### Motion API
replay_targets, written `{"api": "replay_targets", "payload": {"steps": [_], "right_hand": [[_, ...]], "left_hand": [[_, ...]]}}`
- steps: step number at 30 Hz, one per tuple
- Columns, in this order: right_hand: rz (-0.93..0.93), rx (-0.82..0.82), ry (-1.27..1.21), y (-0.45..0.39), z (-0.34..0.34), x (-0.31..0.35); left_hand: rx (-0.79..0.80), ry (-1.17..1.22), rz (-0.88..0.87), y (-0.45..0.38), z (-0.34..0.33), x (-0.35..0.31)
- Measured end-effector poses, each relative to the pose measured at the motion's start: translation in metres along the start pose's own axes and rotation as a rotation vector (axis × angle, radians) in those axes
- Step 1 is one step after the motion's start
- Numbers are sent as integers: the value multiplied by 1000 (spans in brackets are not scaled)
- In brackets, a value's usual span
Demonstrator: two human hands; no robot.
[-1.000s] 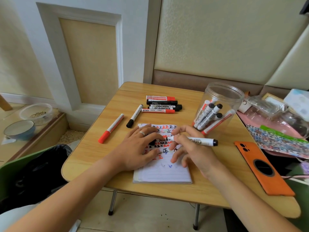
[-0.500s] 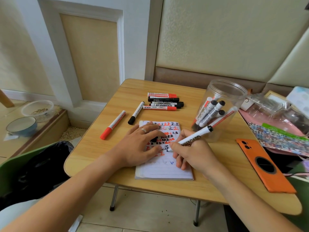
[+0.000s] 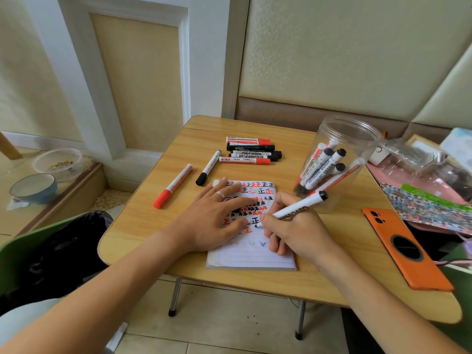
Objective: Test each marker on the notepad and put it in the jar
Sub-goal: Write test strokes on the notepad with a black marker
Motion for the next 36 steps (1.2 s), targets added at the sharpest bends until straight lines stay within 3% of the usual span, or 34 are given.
{"api": "replay_targets", "payload": {"steps": [36], "right_hand": [[-77,-41,34,3,0,4]], "left_hand": [[-14,-6,7,-2,-1,2]]}}
Point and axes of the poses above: each hand's wrist, its own y-axis away from the middle knuckle, its own z-axis out of the back of the hand, x = y × z, the point moved 7 cm from there along -y, towards the middle knuckle, and after that the axes turned 15 degrees about x, right-handed, at the moved point
